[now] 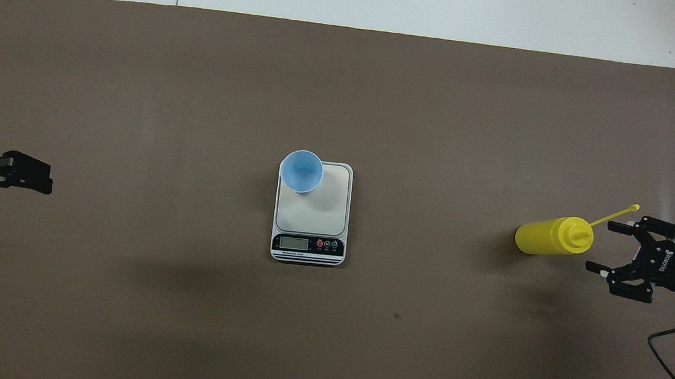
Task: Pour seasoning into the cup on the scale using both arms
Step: 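Reach the right gripper to the yellow bottle and grasp it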
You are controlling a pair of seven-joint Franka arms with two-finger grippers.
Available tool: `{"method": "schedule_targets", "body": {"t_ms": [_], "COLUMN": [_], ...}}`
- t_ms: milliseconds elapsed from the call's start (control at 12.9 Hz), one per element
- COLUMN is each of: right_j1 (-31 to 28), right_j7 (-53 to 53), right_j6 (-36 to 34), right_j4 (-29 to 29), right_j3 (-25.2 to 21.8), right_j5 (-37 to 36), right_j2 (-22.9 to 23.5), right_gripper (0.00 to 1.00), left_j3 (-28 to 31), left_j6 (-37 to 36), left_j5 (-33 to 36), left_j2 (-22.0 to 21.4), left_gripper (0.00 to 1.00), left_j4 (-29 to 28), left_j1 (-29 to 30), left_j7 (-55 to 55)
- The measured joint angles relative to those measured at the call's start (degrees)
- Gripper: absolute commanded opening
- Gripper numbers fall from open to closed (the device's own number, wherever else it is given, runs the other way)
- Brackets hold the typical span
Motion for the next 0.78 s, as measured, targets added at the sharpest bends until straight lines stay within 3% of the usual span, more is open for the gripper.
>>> {"method": "schedule_targets", "body": {"t_ms": [389,778], "right_j1": [0.1,0.1], "right_j7": [-6.7,-17.8], "right_j6": [0.1,-1.4], "right_j4": [-1.9,-2.9], "right_j3": [0.0,0.0], "right_j5": [7.7,15.2], "right_j2": [2.9,10.8], "right_gripper": [1.0,1.0], "left_j3": [-0.4,0.9], "left_j6": [0.5,0.5], "left_j5": [0.0,0.0], "left_j2": [-0.6,-1.3], "left_gripper": [1.0,1.0], "left_j4": [-1.3,-1.3], "left_j1": [-1.1,0.3], "left_j7": [-1.5,-5.7]}}
